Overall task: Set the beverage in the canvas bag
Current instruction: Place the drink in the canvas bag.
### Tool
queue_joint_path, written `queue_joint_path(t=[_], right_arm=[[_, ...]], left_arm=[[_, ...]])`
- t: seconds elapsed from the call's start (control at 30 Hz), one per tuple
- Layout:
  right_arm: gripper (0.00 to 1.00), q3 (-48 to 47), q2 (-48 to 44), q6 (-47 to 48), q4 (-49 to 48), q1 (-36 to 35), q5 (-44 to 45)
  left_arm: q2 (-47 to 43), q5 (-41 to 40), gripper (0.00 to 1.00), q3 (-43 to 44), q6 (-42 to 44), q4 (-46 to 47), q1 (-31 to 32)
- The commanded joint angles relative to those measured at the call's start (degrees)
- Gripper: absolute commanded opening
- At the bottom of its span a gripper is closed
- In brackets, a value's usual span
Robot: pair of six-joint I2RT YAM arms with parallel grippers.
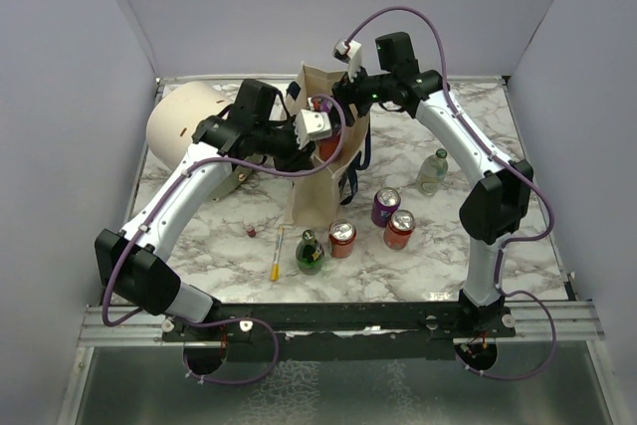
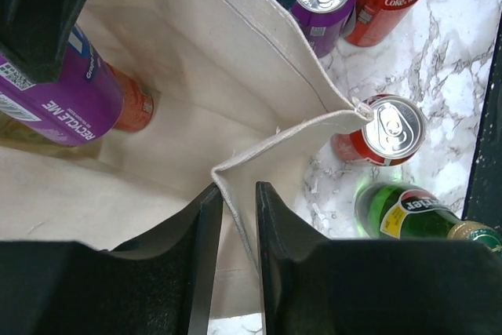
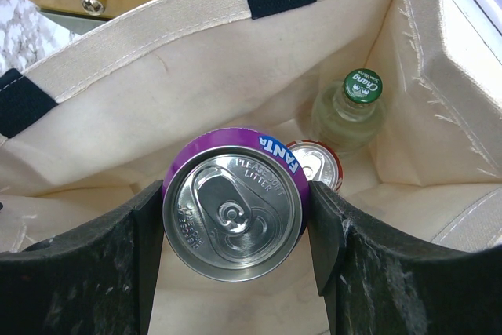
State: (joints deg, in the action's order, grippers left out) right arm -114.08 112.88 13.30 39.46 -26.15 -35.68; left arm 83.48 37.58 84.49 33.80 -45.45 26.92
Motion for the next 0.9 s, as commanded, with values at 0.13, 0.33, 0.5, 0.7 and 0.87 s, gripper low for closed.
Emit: queue_joint_path(t=[0.13,0.33,0.5,0.7,0.87], right_arm=[[0.01,-2.3,-0.8,0.5,-4.2,0.7,-2.3],[0.01,-3.0,0.2,0.6,-3.6,0.7,-4.3],[0.01,-3.8,1.1,2.1,-2.7,0.7,-4.8],[0.01,-4.7,2.4,4.6,-1.3,0.6,-4.8],[0.01,-3.3,2.5,9.0,0.5,-0.6,-5.8]], left_arm=[[1.1,3.6,0.01,3.1,8.2,-9.7,1.3],[2.1,3.4,0.0,2.9,16.7,-15.8,3.0],[2.0,3.1,0.0,0.9,22.0,-18.5,4.1],[1.3,2.5,0.0,-1.1,25.8,-17.9,4.6],[0.2,2.6,0.0,-2.9,29.4,-18.1,4.7]])
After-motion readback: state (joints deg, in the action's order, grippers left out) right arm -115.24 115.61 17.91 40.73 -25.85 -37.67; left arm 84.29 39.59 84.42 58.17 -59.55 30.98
